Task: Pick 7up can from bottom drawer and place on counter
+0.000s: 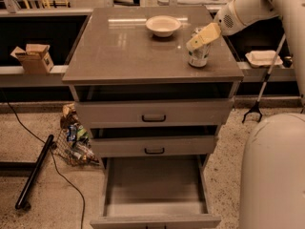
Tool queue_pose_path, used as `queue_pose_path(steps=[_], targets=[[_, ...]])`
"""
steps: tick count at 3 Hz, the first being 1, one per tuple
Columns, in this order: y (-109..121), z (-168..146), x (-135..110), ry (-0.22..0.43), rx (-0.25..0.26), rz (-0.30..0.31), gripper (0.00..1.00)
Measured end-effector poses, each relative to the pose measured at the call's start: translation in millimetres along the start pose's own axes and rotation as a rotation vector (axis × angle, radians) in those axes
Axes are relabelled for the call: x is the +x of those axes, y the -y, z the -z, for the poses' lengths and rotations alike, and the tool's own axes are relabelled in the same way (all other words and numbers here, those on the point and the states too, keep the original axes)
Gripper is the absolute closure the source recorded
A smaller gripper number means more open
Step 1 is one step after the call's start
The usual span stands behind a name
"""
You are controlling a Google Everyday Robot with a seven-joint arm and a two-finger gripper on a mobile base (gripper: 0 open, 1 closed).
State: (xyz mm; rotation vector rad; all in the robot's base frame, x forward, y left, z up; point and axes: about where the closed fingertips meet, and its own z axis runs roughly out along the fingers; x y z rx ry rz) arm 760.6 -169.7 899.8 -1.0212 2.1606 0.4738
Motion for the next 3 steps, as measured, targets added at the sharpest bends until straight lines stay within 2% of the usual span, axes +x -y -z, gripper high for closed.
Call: queue_pose_path(steps=[1,2,3], targets=[[8,38,2,0.017,0.063,-0.004,0.0],[16,85,4,0.049,0.15,-0.014,0.0],[17,114,6,0.085,0.19,-0.015,0.0]])
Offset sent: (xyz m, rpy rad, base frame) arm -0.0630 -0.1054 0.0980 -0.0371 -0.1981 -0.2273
